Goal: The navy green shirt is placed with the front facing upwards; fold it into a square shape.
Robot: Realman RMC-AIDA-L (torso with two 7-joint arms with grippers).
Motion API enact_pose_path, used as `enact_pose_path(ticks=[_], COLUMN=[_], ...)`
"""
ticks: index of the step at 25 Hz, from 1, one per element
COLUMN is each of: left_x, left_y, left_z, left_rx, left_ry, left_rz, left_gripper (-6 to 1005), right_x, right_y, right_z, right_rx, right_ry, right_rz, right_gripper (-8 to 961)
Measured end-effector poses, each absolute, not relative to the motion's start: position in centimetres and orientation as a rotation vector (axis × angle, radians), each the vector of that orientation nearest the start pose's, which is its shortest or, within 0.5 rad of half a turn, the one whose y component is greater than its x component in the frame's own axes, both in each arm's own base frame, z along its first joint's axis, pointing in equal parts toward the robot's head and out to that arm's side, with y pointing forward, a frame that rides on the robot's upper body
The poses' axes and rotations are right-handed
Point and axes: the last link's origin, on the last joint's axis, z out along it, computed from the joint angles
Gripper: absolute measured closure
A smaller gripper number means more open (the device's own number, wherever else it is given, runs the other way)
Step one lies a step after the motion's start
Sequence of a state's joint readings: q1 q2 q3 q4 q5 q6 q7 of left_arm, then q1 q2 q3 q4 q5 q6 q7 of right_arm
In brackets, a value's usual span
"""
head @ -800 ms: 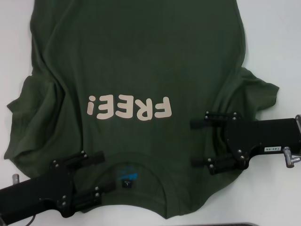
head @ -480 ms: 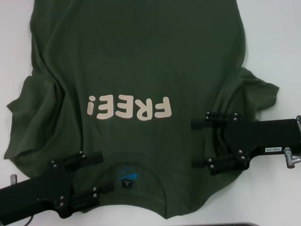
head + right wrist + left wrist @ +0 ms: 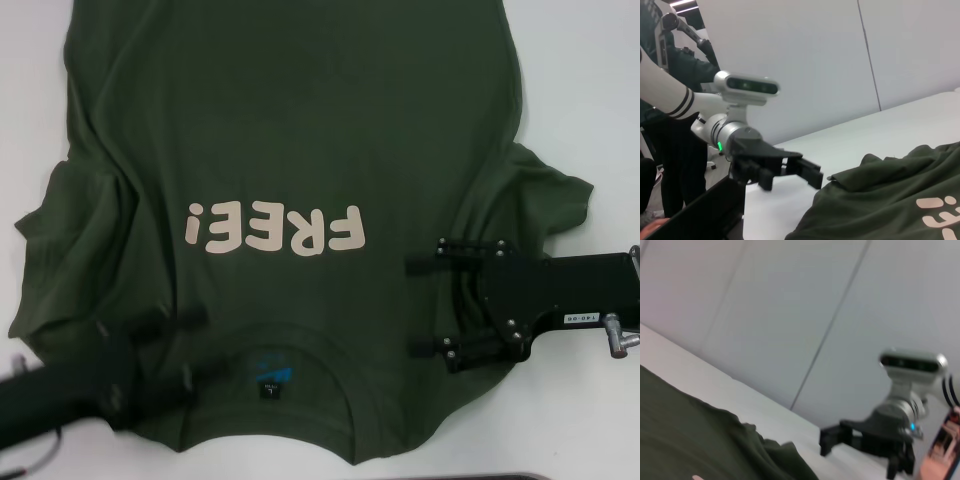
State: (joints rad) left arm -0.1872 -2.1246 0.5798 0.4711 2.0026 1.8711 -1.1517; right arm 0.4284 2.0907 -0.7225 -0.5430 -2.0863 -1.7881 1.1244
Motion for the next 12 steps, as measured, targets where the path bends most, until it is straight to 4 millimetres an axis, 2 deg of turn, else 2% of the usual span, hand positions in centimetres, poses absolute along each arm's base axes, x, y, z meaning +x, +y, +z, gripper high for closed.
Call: enact_pose_path(ticks=[1, 6, 10, 12], left_x=[-31.4, -32.3, -32.9, -33.2], left_y=[18.5, 23.1, 26.2, 27.3], left_z=[-2.2, 1.8, 4.6, 5.7], left_rx=[-2.609, -2.464, -2.289, -2.201], left_ry=[-0.943, -1.469, -1.785, -1.891], left_rz=[-1.133, -1.091, -1.017, -0.991], left_gripper=[279, 278, 278, 278], right_x=[27.8, 27.7, 27.6, 27.6], right_y=[25.2, 25.3, 25.6, 25.6], right_z=[-2.9, -2.8, -2.6, -2.6], right_rx=[-2.983, -2.984, -2.984, -2.984], right_ry=[0.475, 0.495, 0.541, 0.545], right_rz=[0.831, 0.837, 0.834, 0.834], right_gripper=[8, 8, 8, 8])
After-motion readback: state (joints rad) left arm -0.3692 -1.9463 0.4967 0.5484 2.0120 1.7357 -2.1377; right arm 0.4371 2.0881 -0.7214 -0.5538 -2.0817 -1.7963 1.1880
